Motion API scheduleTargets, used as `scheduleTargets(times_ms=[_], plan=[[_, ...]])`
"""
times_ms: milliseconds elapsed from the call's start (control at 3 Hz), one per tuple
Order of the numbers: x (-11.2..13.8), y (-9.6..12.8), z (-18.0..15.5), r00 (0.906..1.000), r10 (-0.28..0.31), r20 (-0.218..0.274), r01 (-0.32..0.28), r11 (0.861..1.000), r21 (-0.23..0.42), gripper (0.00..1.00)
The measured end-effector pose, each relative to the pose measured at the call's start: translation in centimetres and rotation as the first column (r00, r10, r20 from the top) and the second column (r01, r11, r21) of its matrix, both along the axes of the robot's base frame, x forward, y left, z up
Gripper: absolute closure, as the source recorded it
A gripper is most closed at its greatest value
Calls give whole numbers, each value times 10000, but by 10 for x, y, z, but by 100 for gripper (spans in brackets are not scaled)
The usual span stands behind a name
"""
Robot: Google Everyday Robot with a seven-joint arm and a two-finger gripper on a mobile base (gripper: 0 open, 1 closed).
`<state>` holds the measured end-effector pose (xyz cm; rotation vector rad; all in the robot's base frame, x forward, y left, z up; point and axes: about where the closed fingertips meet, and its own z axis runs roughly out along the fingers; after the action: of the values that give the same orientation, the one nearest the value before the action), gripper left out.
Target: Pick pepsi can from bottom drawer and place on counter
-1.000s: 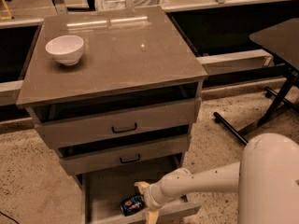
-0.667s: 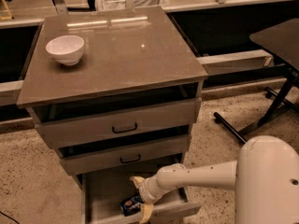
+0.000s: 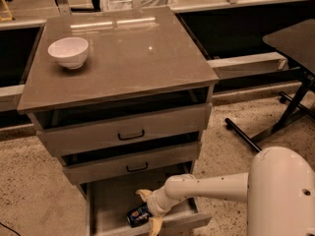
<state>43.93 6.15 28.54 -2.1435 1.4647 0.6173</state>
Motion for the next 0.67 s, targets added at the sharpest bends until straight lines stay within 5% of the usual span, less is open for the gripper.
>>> scheduleTargets(times_ms=[667], plan=[[17, 11, -41, 9983, -105, 582, 90, 9996, 262, 0]])
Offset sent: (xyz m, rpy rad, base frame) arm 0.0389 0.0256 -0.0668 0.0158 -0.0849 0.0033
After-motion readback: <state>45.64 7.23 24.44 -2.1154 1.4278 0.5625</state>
